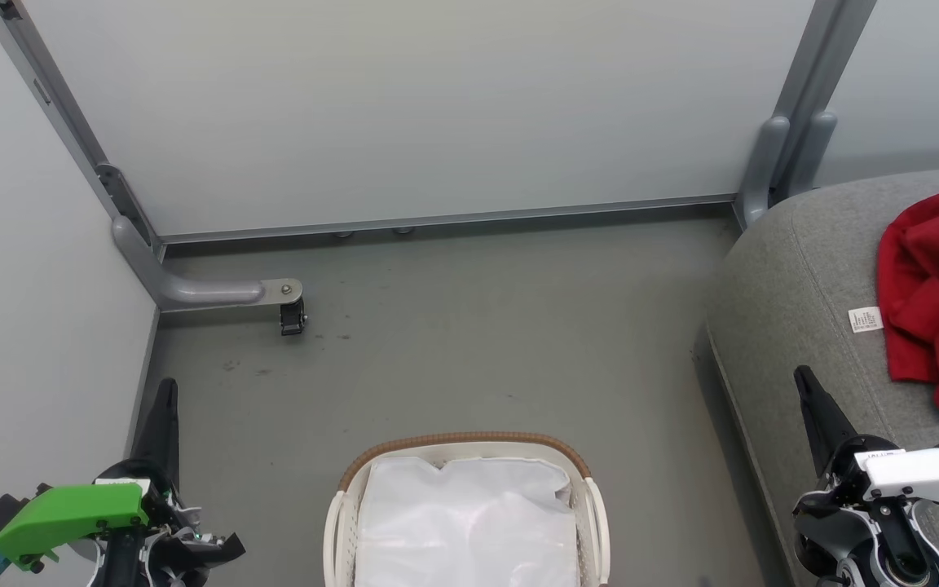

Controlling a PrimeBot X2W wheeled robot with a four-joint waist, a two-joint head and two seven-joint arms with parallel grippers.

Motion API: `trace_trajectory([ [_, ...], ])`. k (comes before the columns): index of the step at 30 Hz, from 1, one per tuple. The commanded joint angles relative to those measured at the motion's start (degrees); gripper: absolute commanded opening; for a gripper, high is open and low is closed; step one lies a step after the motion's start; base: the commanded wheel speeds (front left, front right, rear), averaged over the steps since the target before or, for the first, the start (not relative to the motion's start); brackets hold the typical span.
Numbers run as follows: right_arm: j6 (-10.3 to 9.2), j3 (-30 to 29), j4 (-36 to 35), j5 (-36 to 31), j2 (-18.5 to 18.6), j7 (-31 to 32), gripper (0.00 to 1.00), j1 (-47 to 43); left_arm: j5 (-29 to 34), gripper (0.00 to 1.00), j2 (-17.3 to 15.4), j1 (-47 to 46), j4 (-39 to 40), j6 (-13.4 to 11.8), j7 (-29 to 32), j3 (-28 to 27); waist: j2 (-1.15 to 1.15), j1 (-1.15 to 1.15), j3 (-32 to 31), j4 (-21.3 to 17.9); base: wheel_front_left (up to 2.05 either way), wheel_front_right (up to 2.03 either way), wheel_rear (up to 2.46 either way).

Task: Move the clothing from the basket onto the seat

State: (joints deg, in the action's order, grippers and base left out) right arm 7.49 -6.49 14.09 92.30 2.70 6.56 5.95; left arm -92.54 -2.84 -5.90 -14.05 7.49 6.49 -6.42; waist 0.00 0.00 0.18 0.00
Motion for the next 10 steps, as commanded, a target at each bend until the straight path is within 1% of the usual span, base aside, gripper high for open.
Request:
trace_trajectory([
  [1, 0.00, -0.1, -0.2, 0.2, 0.3, 0.2, 0.00, 0.5, 0.2, 0.00, -0.2, -0.7, 0.1, 0.0, 0.2, -0.2, 0.00, 0.00, 0.0, 0.0, 0.00, 0.00, 0.00],
  [10, 0.00, -0.1, -0.2, 0.2, 0.3, 0.2, 0.00, 0.5, 0.2, 0.00, -0.2, -0.7, 0.1, 0.0, 0.2, -0.2, 0.00, 0.00, 0.0, 0.0, 0.00, 0.00, 0.00],
])
